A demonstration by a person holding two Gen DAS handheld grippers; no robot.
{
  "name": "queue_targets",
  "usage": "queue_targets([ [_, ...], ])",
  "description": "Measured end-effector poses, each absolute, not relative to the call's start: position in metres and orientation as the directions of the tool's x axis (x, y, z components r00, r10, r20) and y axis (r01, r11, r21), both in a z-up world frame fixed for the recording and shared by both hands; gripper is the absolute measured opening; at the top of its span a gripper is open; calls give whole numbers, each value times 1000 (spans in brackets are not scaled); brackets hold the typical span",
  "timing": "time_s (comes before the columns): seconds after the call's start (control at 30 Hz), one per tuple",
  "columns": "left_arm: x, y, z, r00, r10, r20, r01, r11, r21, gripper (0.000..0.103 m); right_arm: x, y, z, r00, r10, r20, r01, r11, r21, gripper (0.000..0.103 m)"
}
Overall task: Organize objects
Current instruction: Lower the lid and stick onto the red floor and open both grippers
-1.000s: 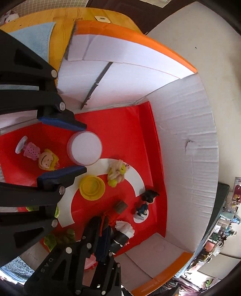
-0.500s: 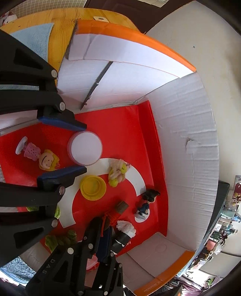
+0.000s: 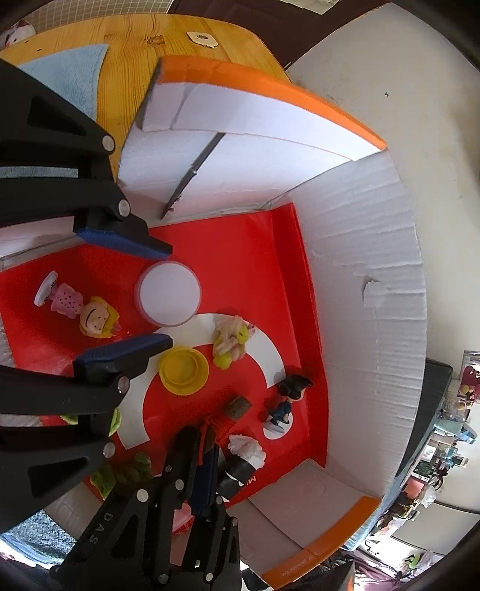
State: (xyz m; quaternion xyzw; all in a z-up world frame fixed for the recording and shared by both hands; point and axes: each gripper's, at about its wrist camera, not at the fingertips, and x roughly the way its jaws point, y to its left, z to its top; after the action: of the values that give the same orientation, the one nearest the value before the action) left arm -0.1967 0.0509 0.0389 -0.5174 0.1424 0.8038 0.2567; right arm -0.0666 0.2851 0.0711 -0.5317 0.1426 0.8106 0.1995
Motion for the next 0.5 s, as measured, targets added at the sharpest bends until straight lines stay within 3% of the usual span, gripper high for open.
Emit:
queue_targets([
  [0.5,-208,44,53,-347,281,-895,-568,-822,-37,46,-19,284,75,-349,173,-921,-476,-879,16,15],
])
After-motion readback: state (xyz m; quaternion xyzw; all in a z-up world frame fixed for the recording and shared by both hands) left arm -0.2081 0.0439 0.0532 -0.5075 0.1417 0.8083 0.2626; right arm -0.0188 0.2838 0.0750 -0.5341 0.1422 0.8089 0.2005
